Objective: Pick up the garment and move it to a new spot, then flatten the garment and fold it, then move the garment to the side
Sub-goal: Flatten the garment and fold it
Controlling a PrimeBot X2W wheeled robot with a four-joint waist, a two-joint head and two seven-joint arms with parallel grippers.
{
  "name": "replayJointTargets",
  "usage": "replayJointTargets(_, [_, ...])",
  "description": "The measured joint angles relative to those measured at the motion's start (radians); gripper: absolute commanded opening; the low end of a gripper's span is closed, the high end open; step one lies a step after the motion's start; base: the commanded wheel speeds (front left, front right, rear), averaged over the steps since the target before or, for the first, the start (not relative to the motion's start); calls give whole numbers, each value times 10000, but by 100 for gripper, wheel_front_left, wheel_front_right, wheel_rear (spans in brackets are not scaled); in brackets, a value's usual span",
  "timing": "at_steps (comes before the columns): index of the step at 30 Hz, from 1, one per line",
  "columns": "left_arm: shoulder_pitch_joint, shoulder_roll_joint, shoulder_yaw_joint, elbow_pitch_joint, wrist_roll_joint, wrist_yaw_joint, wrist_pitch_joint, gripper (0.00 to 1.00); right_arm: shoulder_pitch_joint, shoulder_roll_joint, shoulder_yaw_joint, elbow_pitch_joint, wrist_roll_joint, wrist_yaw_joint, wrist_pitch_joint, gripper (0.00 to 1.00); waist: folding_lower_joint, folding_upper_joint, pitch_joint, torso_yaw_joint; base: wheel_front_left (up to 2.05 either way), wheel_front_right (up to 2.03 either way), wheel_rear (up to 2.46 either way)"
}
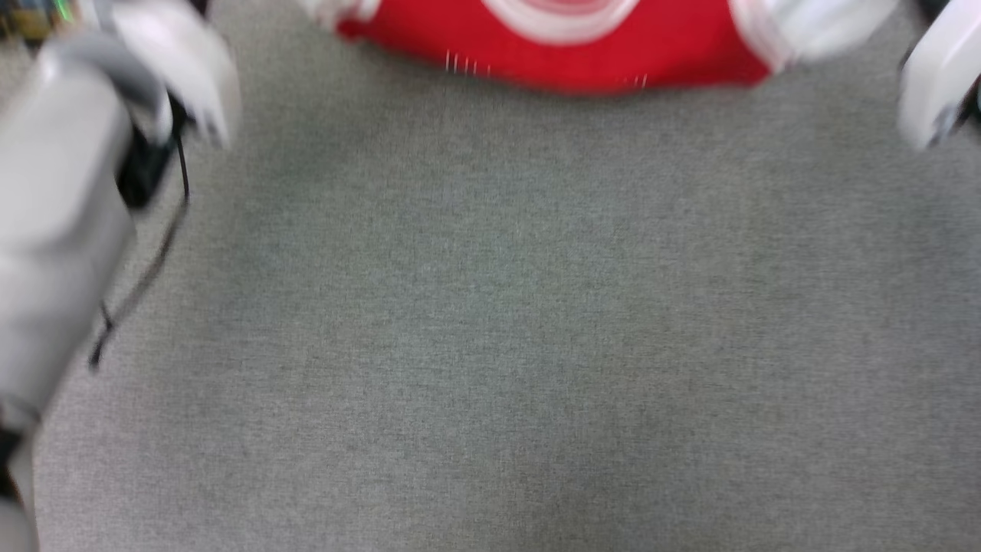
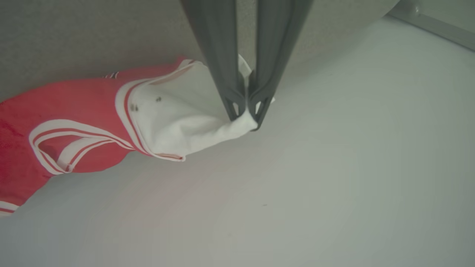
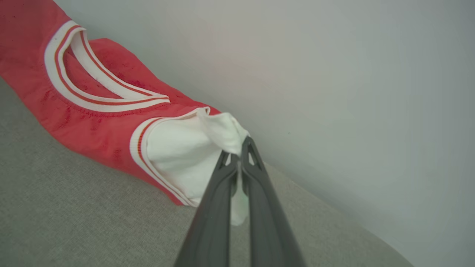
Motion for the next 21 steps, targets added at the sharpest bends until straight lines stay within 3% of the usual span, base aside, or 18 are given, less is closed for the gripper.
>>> replayJointTargets(8, [3895, 646, 744, -2163, -556, 976, -4, 0, 2569, -182, 360, -665, 713, 0, -619, 0, 0, 0, -869, -130, 0, 0, 0])
replayJointTargets(21, [8720, 1778, 825, -4057, -1394, 2130, -31, 0, 6540, -1526, 397, -1488, 1720, 2, -798, 0, -2, 0, -2569, -270, 0, 0, 0])
